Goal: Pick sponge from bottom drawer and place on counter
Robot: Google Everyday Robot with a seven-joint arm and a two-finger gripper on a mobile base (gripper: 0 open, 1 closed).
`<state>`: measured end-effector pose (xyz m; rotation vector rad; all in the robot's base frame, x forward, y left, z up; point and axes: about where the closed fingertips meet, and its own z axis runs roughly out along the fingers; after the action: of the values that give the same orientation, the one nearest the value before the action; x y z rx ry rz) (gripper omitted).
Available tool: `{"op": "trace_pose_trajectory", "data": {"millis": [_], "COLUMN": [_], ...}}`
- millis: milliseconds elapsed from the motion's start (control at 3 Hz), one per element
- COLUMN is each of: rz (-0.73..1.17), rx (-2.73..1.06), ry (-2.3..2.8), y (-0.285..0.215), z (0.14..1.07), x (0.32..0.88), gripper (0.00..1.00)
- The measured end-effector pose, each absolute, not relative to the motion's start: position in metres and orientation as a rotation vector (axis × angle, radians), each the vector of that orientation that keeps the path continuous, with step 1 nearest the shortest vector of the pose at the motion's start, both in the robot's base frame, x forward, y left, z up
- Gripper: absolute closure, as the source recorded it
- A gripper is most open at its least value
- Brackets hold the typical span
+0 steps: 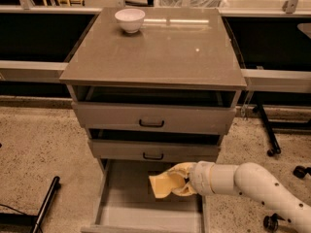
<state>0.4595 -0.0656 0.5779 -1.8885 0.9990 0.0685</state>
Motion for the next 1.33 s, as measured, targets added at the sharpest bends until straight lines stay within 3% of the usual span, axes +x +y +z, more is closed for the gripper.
{"op": "trace_pose_trajectory", "data": {"millis": [667,1333], "rz": [0.019,-0.177], "rx": [-1.986,-2.031], "ry": [0.781,0.86], "y": [-0.021,-0.01], "z": [0.72,0.862], "x": [0.489,0.554], "gripper": [1.0,1.0]}}
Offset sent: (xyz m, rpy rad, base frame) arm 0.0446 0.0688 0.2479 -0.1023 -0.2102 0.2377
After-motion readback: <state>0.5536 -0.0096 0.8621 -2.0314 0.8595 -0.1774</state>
